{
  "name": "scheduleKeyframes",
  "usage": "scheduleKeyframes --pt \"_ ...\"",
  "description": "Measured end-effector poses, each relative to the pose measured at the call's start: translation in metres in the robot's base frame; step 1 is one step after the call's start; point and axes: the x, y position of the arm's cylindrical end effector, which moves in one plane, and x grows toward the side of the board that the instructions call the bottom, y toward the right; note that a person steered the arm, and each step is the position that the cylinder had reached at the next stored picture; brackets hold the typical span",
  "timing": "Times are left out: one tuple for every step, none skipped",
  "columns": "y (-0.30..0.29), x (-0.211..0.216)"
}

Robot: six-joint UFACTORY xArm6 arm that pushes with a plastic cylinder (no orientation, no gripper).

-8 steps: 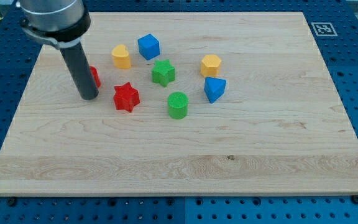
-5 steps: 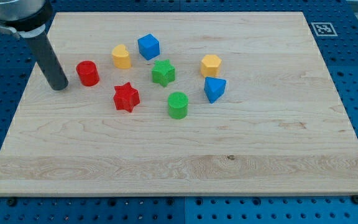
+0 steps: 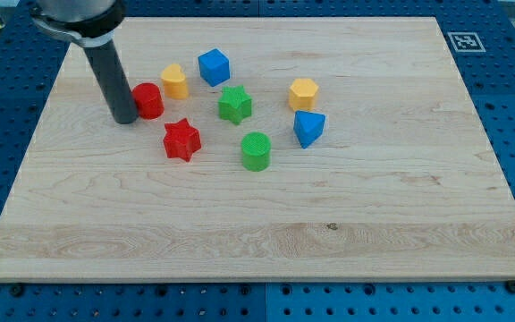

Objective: Slide the red circle to the top left side of the red star

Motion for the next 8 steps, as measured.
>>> scheduleKeyframes --pt "-0.017 -0.005" --pt "-0.039 -0.031" --pt "-0.032 -0.037" --pt "-0.02 -0.037" --pt "-0.007 -0.037" --pt "0.003 -0.03" --pt "0.006 -0.023" --pt "-0.03 -0.023"
